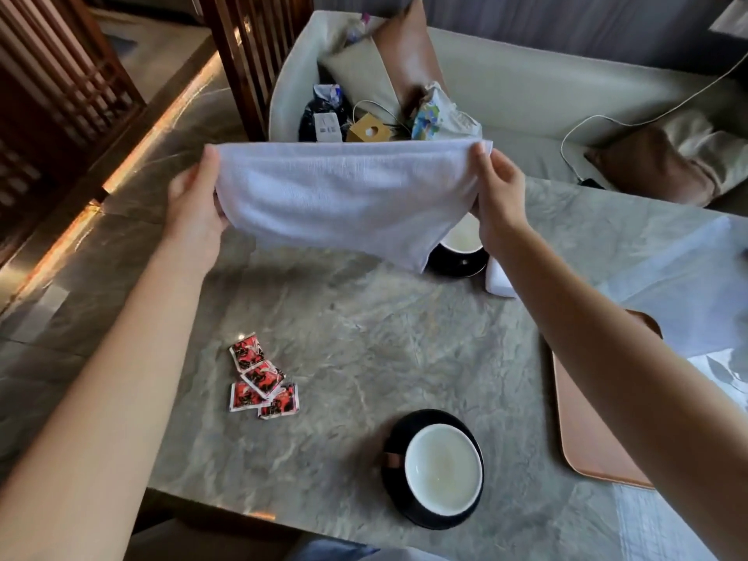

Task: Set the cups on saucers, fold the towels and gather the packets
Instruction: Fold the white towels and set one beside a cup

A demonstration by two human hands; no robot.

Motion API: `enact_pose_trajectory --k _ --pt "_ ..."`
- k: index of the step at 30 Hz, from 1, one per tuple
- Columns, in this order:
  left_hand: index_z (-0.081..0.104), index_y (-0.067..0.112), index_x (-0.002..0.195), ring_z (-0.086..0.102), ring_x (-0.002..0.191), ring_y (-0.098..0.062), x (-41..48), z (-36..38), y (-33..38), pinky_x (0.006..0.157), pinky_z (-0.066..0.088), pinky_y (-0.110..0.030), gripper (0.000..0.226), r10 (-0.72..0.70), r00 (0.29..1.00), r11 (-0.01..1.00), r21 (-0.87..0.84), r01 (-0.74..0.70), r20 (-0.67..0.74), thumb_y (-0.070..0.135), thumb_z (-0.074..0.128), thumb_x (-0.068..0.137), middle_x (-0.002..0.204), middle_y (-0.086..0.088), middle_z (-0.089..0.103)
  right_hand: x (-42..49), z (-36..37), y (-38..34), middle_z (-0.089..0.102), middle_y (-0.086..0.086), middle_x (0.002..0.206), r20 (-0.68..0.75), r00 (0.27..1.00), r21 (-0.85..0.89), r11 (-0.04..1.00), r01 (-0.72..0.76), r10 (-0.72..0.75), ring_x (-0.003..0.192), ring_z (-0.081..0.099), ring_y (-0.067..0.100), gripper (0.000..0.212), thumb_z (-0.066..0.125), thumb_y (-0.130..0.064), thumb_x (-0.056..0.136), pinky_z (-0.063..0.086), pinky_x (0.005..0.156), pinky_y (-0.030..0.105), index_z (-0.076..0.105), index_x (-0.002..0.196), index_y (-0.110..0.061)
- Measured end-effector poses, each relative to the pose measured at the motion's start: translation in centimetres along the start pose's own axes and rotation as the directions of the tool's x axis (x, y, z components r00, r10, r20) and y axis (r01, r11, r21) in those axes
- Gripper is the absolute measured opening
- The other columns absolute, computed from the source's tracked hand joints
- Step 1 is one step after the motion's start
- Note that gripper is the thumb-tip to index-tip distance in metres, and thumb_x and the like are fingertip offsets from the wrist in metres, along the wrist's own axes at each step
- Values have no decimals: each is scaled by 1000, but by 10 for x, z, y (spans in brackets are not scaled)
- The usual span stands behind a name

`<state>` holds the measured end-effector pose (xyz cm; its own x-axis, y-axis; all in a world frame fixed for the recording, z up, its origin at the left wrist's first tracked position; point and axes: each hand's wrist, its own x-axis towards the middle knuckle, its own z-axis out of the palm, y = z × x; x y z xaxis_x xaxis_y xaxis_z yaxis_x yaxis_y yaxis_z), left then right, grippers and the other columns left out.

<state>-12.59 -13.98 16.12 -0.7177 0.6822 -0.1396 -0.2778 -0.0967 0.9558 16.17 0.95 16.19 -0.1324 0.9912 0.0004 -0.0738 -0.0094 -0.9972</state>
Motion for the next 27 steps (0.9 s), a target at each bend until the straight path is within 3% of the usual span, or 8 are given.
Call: enact_pose_trajectory --k 5,8,13,19,21,23,25,27 --pt "62 26 99 70 90 -7 -3 -23 -23 68 59 -30 23 -136 987 986 104 127 85 45 60 86 97 10 74 -8 -10 23 63 4 84 77 993 -106 991 -85 93 85 59 18 23 53 -33 95 48 74 36 67 83 -19" --pt "63 21 98 71 81 -6 -15 -45 -53 60 59 -29 22 -293 951 949 150 278 96 40 56 90 97 5 72 -25 -24 50 66 -4 80 101 962 -168 957 -235 254 79 63 10 26 53 -37 95 54 62 26 69 81 -22" --pt "63 21 108 67 80 -12 -46 -80 -120 52 57 -28 28 -647 761 748 238 619 53 40 50 92 94 2 70 -61 -51 106 60 0 80 144 870 -358 844 -399 472 72 57 9 30 54 -41 93 48 61 22 68 82 -17" --pt "66 15 93 66 75 -16 -75 -104 -168 59 56 -29 19 -783 622 591 306 746 -7 31 56 90 79 -1 71 -97 -80 143 65 3 87 161 678 -488 655 -577 717 78 64 13 33 53 -42 94 55 67 29 67 103 -14" --pt "59 17 72 60 53 -15 -76 -96 -174 52 49 -27 16 -774 628 565 355 744 -85 21 55 87 56 0 59 -99 -82 147 66 2 89 141 671 -480 643 -597 728 81 65 14 34 52 -43 94 56 68 30 67 108 -15" --pt "53 21 57 54 44 -15 -75 -89 -173 50 47 -24 22 -688 686 585 379 717 -236 19 58 78 49 2 53 -96 -80 148 66 1 89 141 684 -472 655 -589 716 81 65 13 32 51 -43 94 55 66 28 67 105 -17" --pt "60 24 62 59 51 -15 -73 -84 -166 51 48 -25 11 -571 763 646 408 645 -302 28 62 72 59 4 61 -90 -75 148 66 3 91 133 707 -466 673 -574 695 81 66 13 27 50 -41 96 56 66 27 68 98 -21" --pt "66 27 86 62 70 -15 -68 -80 -163 60 48 -27 14 -500 825 722 400 565 -264 38 62 79 80 5 68 -81 -68 150 64 5 92 100 732 -456 685 -569 674 81 64 15 25 49 -38 96 55 72 30 67 93 -21"
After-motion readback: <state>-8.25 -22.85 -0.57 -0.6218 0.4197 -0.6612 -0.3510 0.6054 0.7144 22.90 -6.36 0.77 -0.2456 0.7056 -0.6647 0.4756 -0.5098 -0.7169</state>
